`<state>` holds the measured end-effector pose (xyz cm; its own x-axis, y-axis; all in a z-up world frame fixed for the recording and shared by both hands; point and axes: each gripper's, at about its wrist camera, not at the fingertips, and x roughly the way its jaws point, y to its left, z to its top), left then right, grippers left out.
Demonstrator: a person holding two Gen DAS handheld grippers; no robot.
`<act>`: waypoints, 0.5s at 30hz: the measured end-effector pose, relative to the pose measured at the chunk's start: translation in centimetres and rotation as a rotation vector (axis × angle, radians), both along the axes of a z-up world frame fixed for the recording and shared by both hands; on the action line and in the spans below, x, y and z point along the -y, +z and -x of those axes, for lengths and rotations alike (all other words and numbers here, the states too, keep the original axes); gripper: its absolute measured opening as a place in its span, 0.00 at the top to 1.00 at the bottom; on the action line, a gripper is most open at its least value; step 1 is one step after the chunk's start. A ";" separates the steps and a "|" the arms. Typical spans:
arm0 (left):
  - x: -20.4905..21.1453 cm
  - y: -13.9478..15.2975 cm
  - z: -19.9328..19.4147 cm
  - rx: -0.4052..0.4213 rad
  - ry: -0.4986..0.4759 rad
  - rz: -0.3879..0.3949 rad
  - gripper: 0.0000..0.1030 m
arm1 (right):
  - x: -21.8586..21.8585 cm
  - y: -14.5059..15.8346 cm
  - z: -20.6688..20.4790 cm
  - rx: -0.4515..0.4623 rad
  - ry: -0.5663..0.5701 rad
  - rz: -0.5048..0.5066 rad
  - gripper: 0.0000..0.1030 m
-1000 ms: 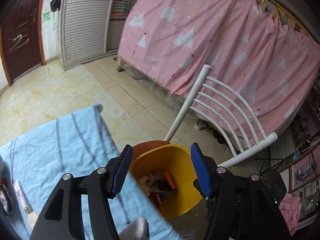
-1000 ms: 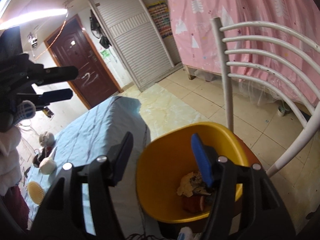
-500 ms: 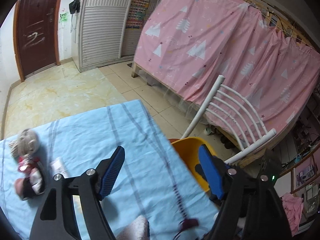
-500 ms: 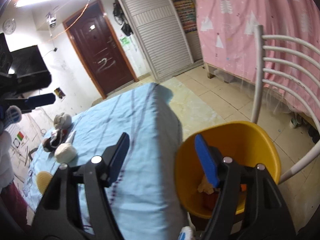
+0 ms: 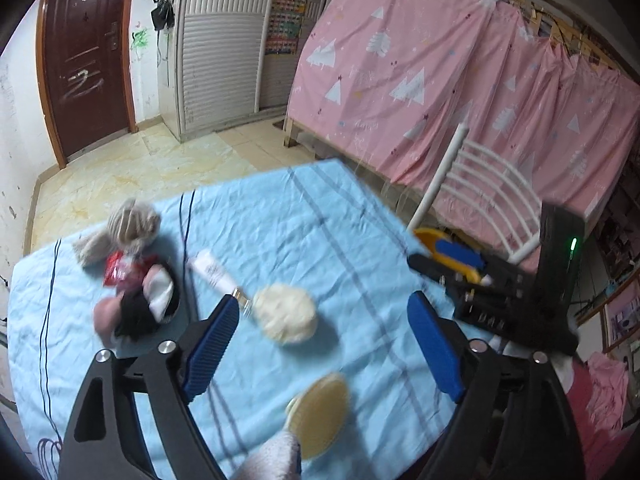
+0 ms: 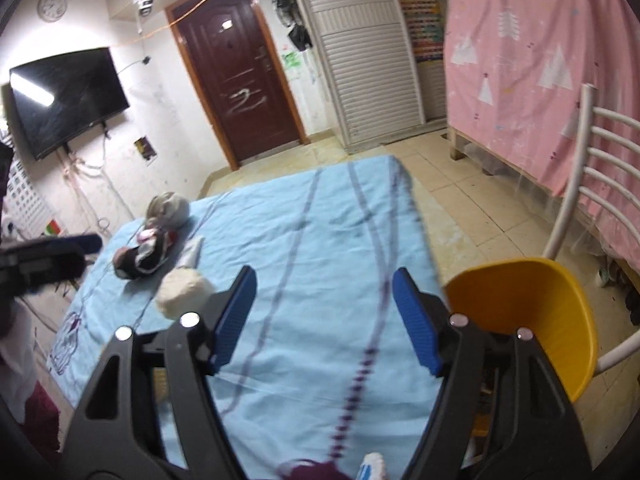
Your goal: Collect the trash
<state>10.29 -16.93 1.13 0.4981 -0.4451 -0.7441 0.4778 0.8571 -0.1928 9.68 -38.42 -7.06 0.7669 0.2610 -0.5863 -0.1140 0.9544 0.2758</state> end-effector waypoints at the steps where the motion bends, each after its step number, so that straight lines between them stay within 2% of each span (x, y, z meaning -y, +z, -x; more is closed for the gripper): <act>1: -0.5 -0.6 0.2 -0.008 -0.001 -0.006 0.24 | -0.6 0.1 -0.2 -0.002 0.012 0.005 0.31; 7: -1.3 -3.7 1.7 -0.063 -0.052 -0.011 0.23 | -3.9 0.4 -1.0 -0.018 0.075 0.031 0.30; 15: -0.5 -5.6 3.4 -0.018 -0.138 -0.090 0.24 | -6.2 0.3 -1.7 -0.043 0.104 0.049 0.27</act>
<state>6.85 -16.47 -4.42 0.4229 -0.4399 -0.7923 0.5896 0.7974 -0.1281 11.36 -32.19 -6.77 0.7108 0.3083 -0.6323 -0.2025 0.9505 0.2358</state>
